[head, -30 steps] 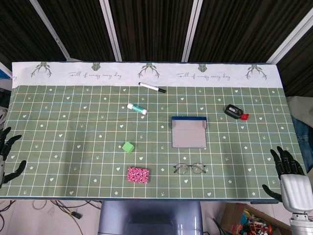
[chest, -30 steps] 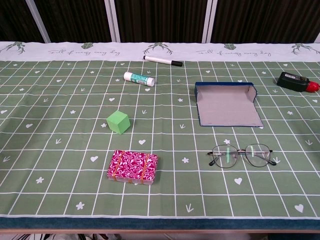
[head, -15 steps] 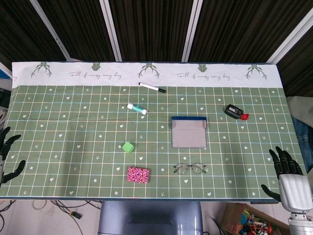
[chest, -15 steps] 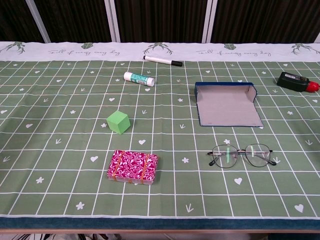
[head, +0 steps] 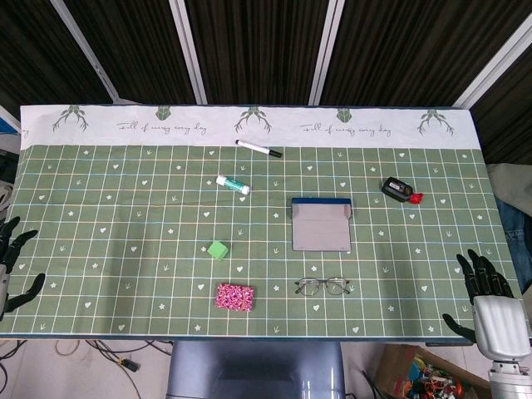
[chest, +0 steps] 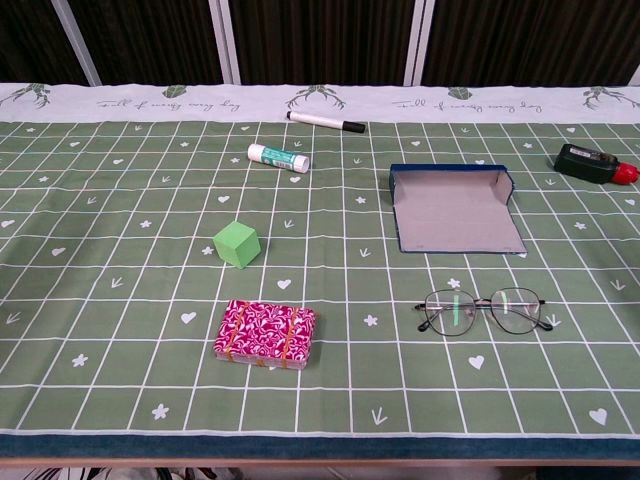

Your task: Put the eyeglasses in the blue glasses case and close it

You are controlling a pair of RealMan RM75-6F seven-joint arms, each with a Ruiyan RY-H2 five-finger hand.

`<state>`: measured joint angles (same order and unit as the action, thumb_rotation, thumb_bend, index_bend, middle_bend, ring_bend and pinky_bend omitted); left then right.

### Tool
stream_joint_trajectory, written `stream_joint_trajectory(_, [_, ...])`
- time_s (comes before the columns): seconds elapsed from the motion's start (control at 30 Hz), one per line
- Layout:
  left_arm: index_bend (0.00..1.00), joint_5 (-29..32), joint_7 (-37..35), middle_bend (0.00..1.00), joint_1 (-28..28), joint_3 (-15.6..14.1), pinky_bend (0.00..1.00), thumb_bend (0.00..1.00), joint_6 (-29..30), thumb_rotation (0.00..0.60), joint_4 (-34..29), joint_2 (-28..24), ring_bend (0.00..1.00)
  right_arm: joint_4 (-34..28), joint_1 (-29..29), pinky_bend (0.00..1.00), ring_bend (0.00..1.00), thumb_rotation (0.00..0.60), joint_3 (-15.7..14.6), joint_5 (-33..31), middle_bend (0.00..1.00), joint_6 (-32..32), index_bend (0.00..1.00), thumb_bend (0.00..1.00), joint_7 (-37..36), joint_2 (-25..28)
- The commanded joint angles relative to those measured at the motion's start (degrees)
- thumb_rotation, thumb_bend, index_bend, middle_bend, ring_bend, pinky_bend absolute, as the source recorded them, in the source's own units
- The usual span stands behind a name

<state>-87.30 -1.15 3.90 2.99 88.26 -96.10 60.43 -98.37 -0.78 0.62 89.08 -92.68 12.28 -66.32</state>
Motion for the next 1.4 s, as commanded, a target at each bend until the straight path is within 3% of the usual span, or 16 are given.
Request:
stream_joint_trajectory(0.03, [0.15, 0.3, -0.3, 0.0, -0.2, 0.1, 0.0, 0.32, 0.1, 0.6, -0.2, 0.0, 0.0, -0.9, 0.2, 0.2, 0.07, 0.6, -0.3, -0.9, 0.03, 1.6, 0.03, 0.12, 1.3, -0.4])
stream_joint_trajectory(0.2, [0.15, 0.9, -0.7, 0.0, -0.1, 0.3, 0.0, 0.32, -0.1, 0.6, -0.1, -0.2, 0.0, -6.4, 3.8, 0.2, 0.07, 0.6, 0.7, -4.3, 0.03, 9.0, 0.06, 0.11, 3.5, 1.9])
stream_joint_trajectory(0.4, [0.15, 0.4, 0.1, 0.0, 0.1, 0.0, 0.0, 0.32, -0.5, 0.6, 0.0, 0.0, 0.0, -12.7, 12.4, 0.2, 0.07, 0.6, 6.5, -15.3, 0.03, 21.1, 0.14, 0.12, 10.3, 4.3])
stream_joint_trajectory(0.6, [0.15, 0.8, -0.4, 0.0, -0.1, 0.2, 0.0, 0.32, -0.2, 0.6, 0.0, 0.0, 0.0, -15.4, 19.9, 0.2, 0.07, 0.6, 10.7, -25.7, 0.03, 27.9, 0.18, 0.13, 17.3, 2.8])
stream_joint_trajectory(0.73, [0.15, 0.8, -0.5, 0.0, 0.0, 0.2, 0.0, 0.32, -0.3, 0.6, 0.1, -0.1, 0.0, -16.8, 24.2, 0.2, 0.07, 0.6, 12.0, -33.3, 0.03, 30.6, 0.19, 0.13, 22.0, 1.3])
stream_joint_trajectory(1.0, [0.15, 0.8, -0.5, 0.0, 0.1, 0.2, 0.0, 0.32, -0.5, 0.6, 0.2, 0.0, 0.0, -15.8, 29.0, 0.2, 0.07, 0.6, 10.5, -40.1, 0.03, 29.3, 0.28, 0.26, 27.8, -6.8])
stream_joint_trajectory(1.4, [0.15, 1.1, -0.7, 0.0, 0.2, 0.3, 0.0, 0.32, -0.8, 0.6, 0.4, -0.1, 0.0, -9.9, 30.7, 0.2, 0.07, 0.6, 8.2, -40.4, 0.03, 26.7, 0.36, 0.32, 27.0, -16.2])
